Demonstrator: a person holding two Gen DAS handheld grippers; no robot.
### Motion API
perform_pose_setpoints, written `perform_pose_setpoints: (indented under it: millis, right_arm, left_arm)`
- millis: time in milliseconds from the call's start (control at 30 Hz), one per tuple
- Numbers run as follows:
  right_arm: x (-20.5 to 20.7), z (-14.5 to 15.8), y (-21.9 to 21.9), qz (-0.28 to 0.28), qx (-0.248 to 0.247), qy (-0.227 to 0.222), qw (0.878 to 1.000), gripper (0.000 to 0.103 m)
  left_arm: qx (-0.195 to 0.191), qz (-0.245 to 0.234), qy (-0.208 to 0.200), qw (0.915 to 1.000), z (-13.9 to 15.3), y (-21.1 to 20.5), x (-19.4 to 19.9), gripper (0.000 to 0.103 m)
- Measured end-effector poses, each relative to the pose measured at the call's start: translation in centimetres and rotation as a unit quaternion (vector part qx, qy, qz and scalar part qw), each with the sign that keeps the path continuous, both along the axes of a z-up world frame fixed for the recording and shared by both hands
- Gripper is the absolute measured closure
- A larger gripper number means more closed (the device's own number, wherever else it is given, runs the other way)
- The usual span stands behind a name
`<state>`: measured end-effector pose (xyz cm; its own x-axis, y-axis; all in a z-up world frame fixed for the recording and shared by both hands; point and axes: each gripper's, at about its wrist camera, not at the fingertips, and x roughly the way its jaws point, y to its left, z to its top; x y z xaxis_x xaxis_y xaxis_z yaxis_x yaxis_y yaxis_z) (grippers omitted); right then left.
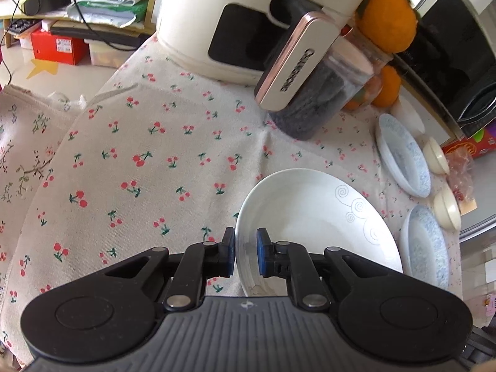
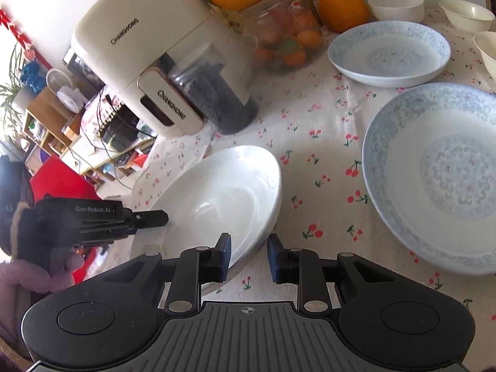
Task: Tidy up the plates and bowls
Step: 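Lift the white plate with both tools and carry it over the blue-patterned bowl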
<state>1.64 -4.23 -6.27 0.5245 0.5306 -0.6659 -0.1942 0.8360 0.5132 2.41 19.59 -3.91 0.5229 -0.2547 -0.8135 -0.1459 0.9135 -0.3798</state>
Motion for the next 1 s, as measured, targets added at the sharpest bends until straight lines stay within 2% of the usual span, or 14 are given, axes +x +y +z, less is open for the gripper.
perform_pose_setpoints:
  millis: [233,533,1000]
  right_arm:
    - [0.1,1.3,-0.8,-0.001,0.001,-0.022,1.0,0.078]
    - [0.5,2.6,-3.7,-0.025,0.011,-0.03,0.999,0.078]
    - [0.2,3.5,-9.5,-0.063,0.02,-0.037,0.997,0.078]
  left_arm:
    - [-0.012,0.0,-0.03,0.9995,1.3,-0.6,-0.2,0.091]
    - [-0.023,-0.023,-0.051,0.9982,2.3,-2.9,0.0,0.091]
    - [-0.034,-0.059,-0.06,0.9959,3.0,-8.0,1.2,0.091]
